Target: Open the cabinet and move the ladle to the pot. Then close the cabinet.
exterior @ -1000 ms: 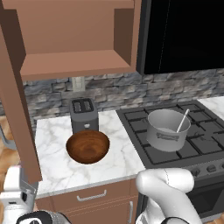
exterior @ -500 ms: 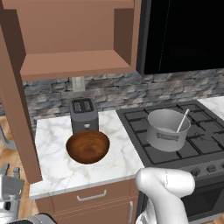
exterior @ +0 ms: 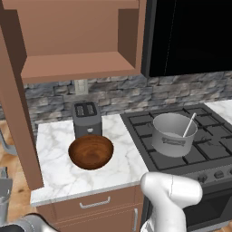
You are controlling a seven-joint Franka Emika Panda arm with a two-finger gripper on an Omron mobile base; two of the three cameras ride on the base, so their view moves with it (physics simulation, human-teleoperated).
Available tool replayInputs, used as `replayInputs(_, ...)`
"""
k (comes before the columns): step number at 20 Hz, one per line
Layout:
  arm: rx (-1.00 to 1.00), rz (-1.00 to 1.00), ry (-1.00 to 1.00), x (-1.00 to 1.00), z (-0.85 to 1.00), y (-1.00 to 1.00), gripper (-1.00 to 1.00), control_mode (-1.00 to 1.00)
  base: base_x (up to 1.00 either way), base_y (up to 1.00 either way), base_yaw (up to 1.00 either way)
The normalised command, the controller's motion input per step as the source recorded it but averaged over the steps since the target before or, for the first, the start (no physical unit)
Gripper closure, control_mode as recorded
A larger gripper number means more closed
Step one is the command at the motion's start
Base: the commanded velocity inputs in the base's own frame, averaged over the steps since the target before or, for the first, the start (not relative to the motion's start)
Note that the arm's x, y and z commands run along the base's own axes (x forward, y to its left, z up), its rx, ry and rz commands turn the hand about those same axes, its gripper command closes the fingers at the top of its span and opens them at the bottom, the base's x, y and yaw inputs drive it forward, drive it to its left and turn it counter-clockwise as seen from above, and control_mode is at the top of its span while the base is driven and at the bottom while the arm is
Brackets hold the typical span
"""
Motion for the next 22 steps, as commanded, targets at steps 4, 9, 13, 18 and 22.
replayInputs(4,0.05,0.02,-0.15,0.0,0.29,0.09,-1.0,-1.0,0.0,0.0,0.0)
replayInputs(9,0.08,0.03,-0.16,0.0,0.4,0.0,-1.0,-1.0,0.0,0.0,0.0)
replayInputs(13,0.09,0.02,-0.14,-0.01,0.47,0.0,-1.0,-1.0,0.0,0.0,0.0)
replayInputs(18,0.09,0.01,-0.16,-0.2,0.15,0.0,-1.0,-1.0,0.0,0.0,0.0)
replayInputs(22,0.15,0.0,-0.2,-0.21,0.36,0.0,-1.0,-1.0,0.0,0.0,0.0)
